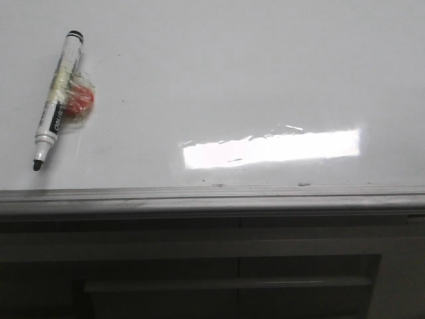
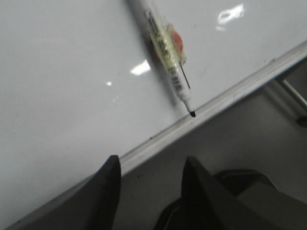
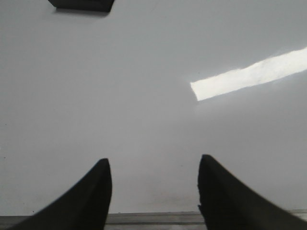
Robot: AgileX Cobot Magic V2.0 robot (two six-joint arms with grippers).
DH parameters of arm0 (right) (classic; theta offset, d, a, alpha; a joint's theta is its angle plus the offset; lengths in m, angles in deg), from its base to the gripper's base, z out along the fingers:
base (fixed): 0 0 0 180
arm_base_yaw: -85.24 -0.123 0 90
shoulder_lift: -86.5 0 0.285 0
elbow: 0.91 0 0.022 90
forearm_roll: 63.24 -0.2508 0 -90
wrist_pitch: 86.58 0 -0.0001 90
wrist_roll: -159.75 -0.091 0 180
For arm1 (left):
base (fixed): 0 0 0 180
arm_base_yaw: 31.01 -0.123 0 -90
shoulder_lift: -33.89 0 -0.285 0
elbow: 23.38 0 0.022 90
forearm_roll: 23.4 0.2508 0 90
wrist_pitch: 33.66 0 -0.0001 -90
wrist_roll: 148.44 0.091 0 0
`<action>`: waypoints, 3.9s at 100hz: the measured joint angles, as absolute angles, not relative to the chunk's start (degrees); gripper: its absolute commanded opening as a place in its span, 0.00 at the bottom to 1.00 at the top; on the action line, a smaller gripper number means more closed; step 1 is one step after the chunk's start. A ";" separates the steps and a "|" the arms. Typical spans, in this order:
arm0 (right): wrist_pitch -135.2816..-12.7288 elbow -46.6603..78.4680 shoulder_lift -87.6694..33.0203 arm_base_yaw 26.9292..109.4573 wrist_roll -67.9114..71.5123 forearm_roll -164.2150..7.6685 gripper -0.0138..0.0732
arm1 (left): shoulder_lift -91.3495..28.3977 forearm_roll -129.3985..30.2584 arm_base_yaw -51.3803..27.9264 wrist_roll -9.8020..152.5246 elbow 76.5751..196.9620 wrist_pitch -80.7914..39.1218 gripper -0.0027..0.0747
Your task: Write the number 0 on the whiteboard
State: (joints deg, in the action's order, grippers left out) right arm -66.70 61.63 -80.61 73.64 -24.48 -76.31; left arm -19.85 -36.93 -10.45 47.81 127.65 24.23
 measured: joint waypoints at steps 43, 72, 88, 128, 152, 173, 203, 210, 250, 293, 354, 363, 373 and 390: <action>-64.40 61.63 -80.61 73.64 -24.23 -76.21 0.56 | -34.82 -36.47 2.49 31.56 128.02 12.55 0.50; -64.40 61.63 -80.61 73.64 -24.23 -76.21 0.56 | -41.02 -33.27 2.49 29.63 128.02 7.96 0.48; -64.67 61.63 -80.61 73.64 -24.14 -76.21 0.56 | -44.27 -33.27 2.49 29.54 128.02 6.88 0.32; -64.29 59.53 -80.61 73.64 -20.65 -76.21 0.56 | -46.78 -32.99 2.72 29.41 128.45 6.38 0.01; -55.54 47.31 -74.74 73.64 -0.91 -80.69 0.56 | -44.60 -31.07 7.62 42.45 128.45 4.30 0.01; -42.77 34.65 -59.12 73.27 26.30 -96.12 0.56 | -37.36 -28.40 18.23 59.18 128.45 4.21 0.01; -39.34 24.86 -41.18 55.98 42.09 -106.37 0.62 | -28.45 -20.90 23.26 62.48 128.45 4.40 0.01; -40.54 23.41 -37.56 51.21 42.62 -104.81 0.65 | -27.31 -20.39 23.34 62.48 128.45 4.40 0.01; -55.53 21.48 -25.02 40.42 43.27 -105.33 0.65 | -26.51 -20.14 23.34 62.48 128.45 7.62 0.01; -55.27 17.70 -18.69 40.23 43.27 -111.52 0.61 | -26.51 -20.14 23.34 63.66 128.45 8.05 0.01; -51.74 17.62 -16.80 40.17 43.78 -113.03 0.07 | -26.51 -19.96 23.34 63.78 128.45 8.66 0.01; -51.21 17.62 -16.80 40.17 43.91 -113.03 0.07 | -26.51 -19.96 23.34 63.78 128.35 8.90 0.01; -51.01 17.62 -16.80 40.17 43.91 -112.94 0.07 | -26.51 -20.18 23.34 63.12 128.35 8.93 0.07; -50.28 17.62 -16.80 41.00 43.79 -113.20 0.10 | -25.21 -22.65 23.34 59.38 128.25 8.47 0.45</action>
State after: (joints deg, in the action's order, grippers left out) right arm -50.28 17.62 -16.80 41.00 43.79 -113.20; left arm -25.21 -22.65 23.34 59.38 128.25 8.47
